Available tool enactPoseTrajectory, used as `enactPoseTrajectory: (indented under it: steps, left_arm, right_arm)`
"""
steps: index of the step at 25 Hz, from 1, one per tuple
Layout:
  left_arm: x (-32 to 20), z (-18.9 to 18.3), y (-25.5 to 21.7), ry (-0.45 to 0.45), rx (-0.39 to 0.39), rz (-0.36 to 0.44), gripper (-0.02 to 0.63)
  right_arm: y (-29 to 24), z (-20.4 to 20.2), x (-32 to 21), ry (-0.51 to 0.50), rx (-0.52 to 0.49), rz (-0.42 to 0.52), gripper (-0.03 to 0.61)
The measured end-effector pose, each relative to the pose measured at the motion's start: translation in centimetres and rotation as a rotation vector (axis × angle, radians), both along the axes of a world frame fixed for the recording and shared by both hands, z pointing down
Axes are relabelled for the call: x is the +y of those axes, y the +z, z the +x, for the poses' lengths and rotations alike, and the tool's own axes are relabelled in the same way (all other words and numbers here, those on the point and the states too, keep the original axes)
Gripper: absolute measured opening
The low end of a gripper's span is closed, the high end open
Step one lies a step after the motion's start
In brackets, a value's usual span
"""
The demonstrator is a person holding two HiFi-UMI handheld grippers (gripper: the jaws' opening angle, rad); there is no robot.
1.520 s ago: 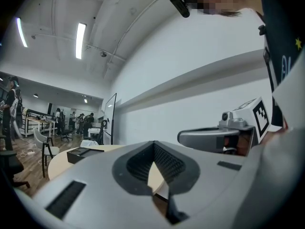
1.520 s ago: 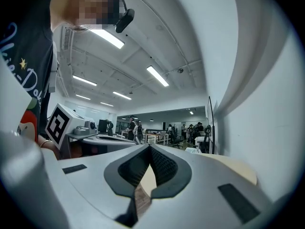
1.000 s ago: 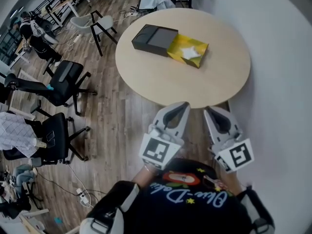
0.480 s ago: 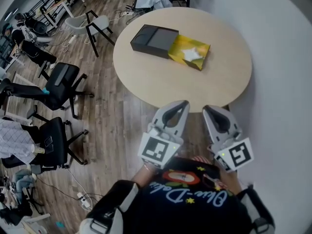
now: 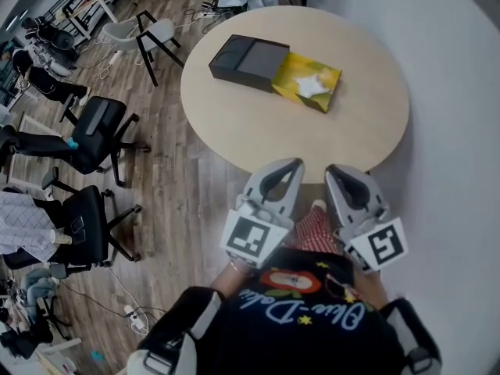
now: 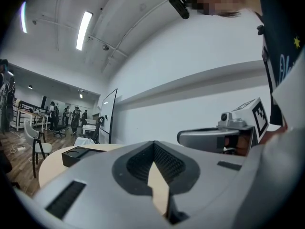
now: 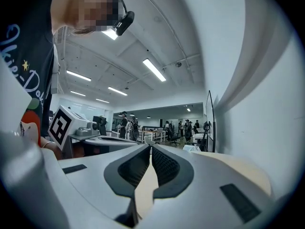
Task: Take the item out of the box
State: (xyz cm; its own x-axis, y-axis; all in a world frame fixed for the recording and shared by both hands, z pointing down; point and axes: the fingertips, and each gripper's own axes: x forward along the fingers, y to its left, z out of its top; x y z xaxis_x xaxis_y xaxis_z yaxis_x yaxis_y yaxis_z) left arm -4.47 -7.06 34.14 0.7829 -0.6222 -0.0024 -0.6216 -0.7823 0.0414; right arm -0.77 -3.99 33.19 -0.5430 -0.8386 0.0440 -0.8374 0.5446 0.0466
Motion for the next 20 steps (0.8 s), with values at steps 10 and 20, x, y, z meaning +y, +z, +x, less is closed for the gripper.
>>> enactPoseTrajectory:
  steps: [10, 20]
  left_arm:
    - [-5.0, 0.0, -0.5, -0.089, -0.017, 0.016, -0.012]
    - [-9.8, 2.7, -0.3, -0.141, -0.043, 0.015, -0.012]
  right_arm:
    - [-0.2, -0.1, -5.7, -0.111, -0.01, 0.01, -0.002]
    - [-0.3, 2.7, -10.9, -0.169, -0.008, 0.006, -0.002]
